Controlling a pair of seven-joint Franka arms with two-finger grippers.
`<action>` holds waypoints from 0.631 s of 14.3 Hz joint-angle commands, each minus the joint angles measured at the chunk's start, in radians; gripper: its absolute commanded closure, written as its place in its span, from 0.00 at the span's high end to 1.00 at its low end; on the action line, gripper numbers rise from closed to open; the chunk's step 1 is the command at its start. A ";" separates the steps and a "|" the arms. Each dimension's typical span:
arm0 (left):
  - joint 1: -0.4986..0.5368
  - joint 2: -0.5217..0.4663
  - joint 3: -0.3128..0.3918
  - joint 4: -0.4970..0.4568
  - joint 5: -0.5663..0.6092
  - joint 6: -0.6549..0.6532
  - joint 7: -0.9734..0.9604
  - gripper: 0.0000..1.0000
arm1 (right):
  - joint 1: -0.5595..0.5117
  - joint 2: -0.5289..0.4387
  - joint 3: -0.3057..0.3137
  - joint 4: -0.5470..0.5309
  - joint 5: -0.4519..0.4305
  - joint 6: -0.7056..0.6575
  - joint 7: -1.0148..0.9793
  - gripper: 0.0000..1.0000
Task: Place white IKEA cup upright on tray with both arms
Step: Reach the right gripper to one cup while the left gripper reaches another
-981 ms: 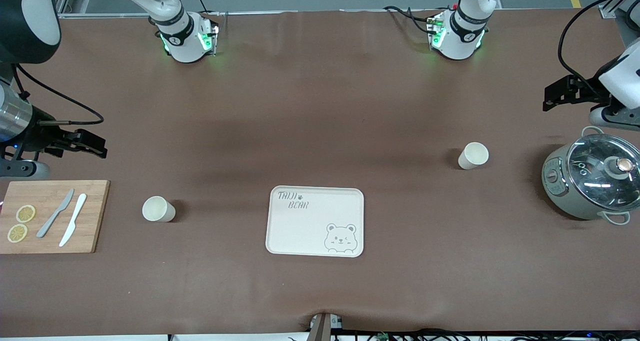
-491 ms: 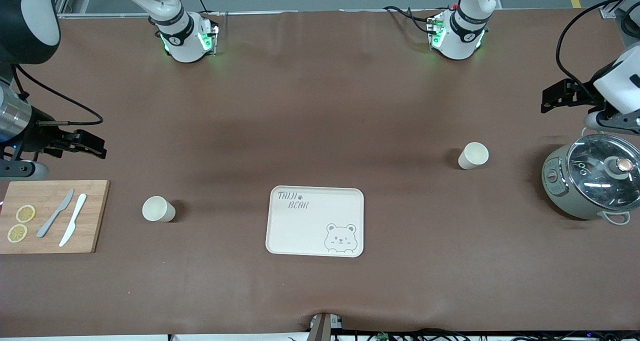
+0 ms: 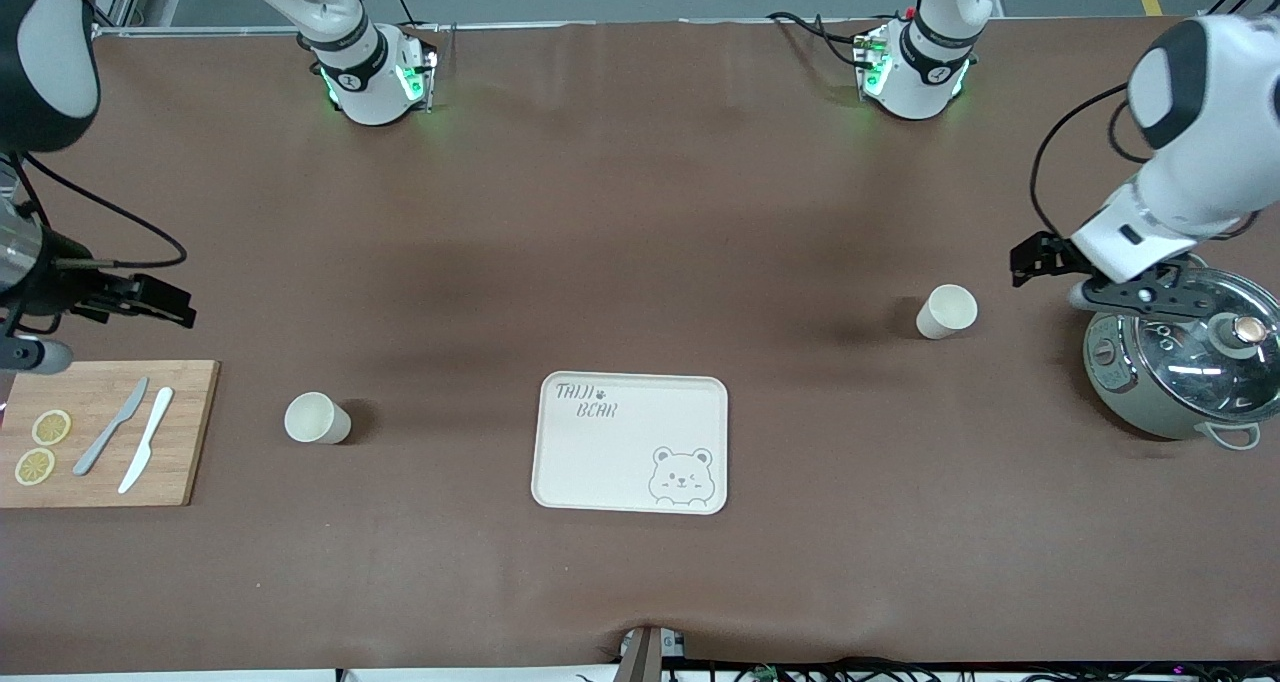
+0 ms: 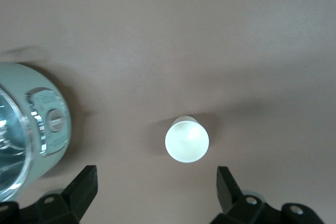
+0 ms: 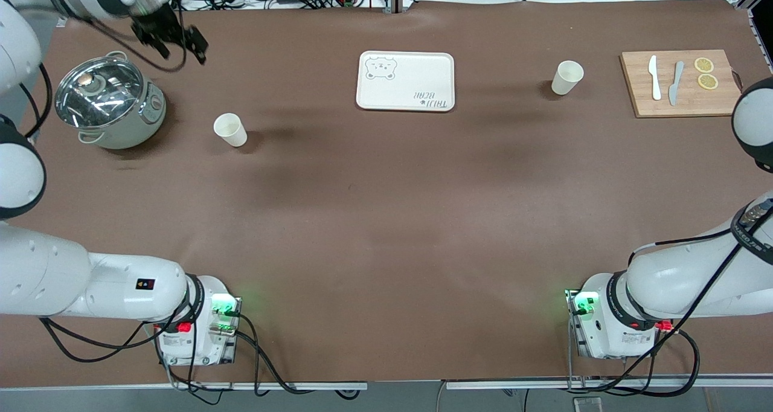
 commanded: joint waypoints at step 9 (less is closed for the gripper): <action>0.010 -0.015 0.002 -0.351 0.015 0.440 0.019 1.00 | -0.057 0.268 0.014 0.008 0.002 0.185 -0.203 1.00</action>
